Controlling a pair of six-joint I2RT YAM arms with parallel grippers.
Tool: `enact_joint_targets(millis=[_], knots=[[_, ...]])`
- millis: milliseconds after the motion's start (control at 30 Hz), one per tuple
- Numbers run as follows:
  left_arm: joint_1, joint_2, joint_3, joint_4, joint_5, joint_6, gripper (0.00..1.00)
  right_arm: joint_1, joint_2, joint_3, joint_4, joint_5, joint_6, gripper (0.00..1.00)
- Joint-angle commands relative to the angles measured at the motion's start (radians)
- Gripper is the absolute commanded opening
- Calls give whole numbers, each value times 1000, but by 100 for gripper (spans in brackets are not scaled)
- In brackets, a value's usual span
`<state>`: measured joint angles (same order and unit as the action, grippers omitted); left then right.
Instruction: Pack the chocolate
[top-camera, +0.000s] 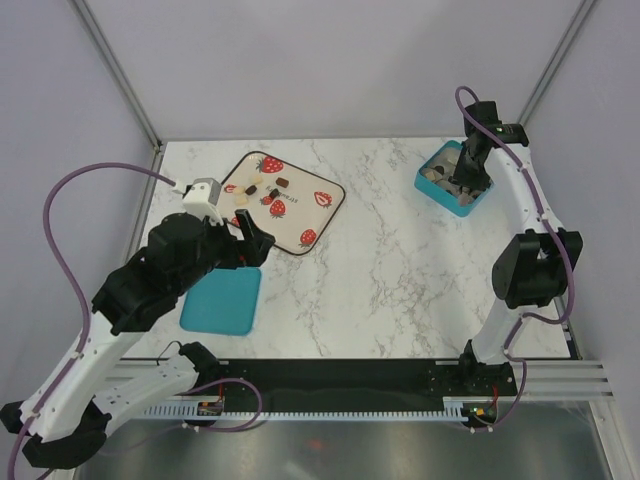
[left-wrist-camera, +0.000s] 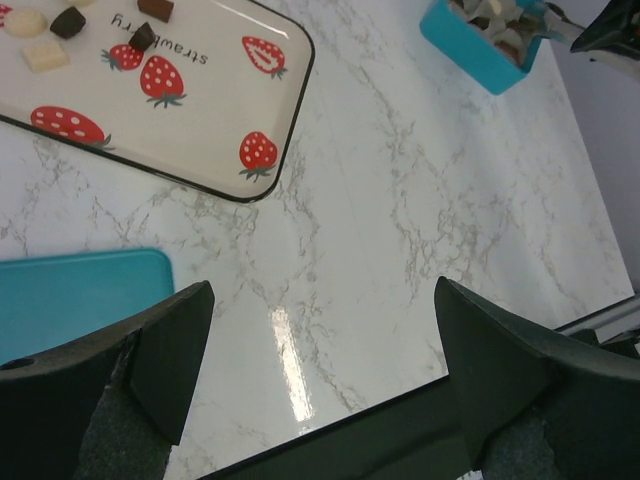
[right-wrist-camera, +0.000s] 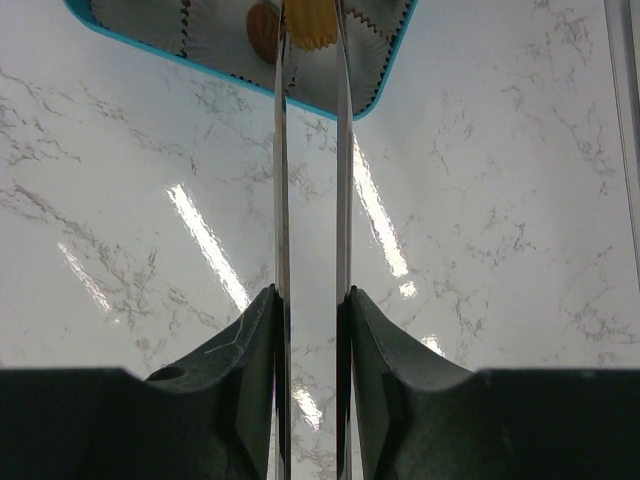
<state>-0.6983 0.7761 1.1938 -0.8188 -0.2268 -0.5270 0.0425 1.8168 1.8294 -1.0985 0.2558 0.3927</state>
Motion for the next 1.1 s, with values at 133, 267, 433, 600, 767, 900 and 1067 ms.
enact_joint_targets(millis=[133,267,433,600,767,900,1067], knots=[[-3,25,55,-29,-8,-24,100,-33,44,14,-41,-39,-5,39],[-4,34,62,-31,-9,-24,100,-35,47,-4,-60,-26,-8,39],[-4,34,56,-33,-6,-33,100,-36,27,-55,-57,-23,-18,40],[-4,32,52,-29,6,-37,99,-36,22,-65,-52,-7,-29,42],[-4,28,56,-31,7,-39,99,-38,13,-68,-54,2,-31,44],[-4,23,55,-31,7,-39,99,-36,12,-61,-54,-3,-25,46],[-4,11,50,-31,7,-41,99,-36,1,-62,-55,-3,-26,47]])
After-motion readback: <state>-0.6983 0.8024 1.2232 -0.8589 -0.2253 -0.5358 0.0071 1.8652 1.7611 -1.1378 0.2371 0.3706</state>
